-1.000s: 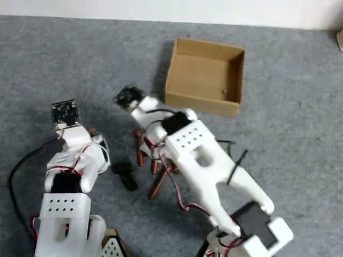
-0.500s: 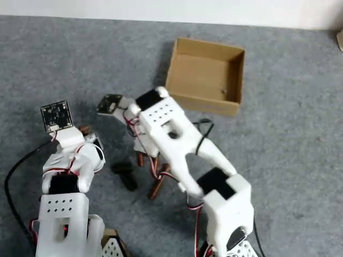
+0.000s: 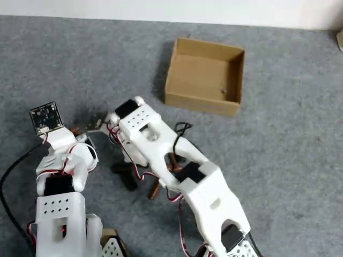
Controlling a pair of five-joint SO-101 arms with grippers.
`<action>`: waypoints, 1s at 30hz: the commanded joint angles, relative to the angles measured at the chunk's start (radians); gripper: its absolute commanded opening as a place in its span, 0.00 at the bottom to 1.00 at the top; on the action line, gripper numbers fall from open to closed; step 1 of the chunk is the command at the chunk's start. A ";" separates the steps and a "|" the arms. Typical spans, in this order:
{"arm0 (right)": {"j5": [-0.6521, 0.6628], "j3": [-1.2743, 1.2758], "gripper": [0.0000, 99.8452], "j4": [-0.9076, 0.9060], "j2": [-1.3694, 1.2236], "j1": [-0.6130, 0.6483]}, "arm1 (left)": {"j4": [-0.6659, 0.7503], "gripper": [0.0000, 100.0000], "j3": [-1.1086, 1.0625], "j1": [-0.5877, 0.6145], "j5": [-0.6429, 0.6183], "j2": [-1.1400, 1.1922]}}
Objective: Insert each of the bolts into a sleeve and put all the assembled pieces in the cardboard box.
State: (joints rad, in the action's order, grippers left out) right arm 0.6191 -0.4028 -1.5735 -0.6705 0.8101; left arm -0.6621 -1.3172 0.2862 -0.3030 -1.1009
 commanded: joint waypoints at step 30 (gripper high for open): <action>-0.051 -0.154 0.00 -0.186 0.435 -0.124 | 0.025 0.01 0.012 0.019 0.005 -0.018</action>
State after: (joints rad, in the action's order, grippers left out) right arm 0.5823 -0.5608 -1.7377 -0.3744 0.7288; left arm -0.6621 -1.3172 0.2954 -0.3030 -1.1009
